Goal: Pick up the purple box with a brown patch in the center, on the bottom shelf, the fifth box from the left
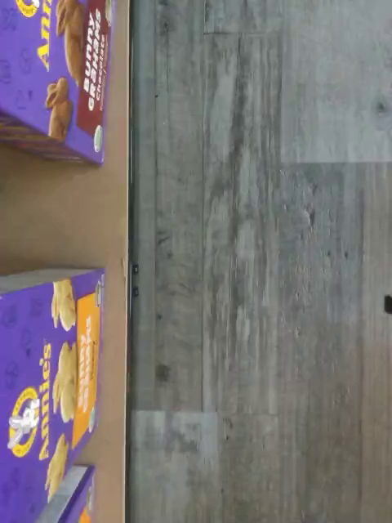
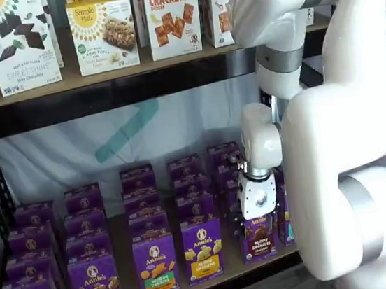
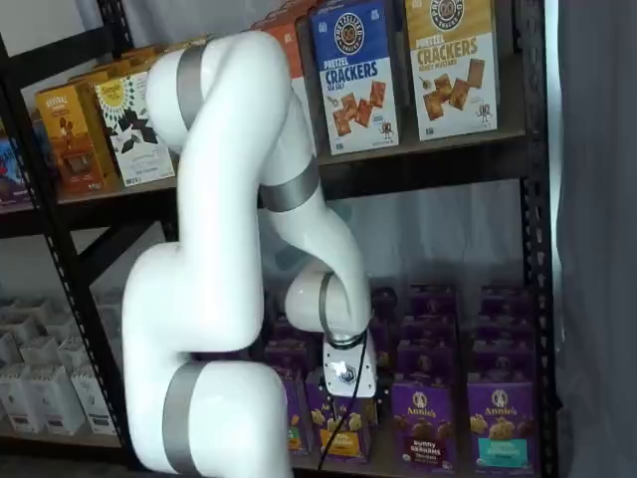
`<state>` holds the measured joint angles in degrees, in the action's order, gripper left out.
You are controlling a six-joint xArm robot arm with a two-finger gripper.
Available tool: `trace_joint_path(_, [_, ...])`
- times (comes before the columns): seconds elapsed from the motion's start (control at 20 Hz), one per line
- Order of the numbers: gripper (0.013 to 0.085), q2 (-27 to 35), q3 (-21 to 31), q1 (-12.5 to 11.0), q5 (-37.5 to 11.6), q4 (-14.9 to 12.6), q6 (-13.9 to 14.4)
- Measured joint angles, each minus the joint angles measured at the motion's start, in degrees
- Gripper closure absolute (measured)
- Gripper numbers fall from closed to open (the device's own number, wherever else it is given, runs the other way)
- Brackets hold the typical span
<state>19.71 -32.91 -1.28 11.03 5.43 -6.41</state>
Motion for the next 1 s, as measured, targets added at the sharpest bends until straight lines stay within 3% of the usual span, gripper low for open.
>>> trace_joint_path(0.05, [0.0130,0.9,-1.0,-0.1,0.2,-1.0,0.9])
trace_joint_path(0.2, [0.0130,3.6,-3.8,0.3,-0.2,-0.3,0.5])
trace_joint_path(0.3, [0.0130,5.4,-5.7,0.7,-0.3,3.5,-2.8])
trace_joint_path(0.5, [0.0130,8.8,-10.2,0.0,1.2,5.0,-4.8])
trace_joint_path(0.65, [0.0130,10.9,-13.4,-1.2,2.7,4.1,-5.1])
trace_joint_path(0.75, [0.0130,12.3,-15.6,-2.3,3.8,1.6,-3.7])
trace_joint_path(0.9, [0.0130,15.1,-19.7,-4.7,3.6,-6.8,2.1])
trace_joint_path(1.0, [0.0130,16.5,-21.8,-5.6,4.4,-9.2,3.5])
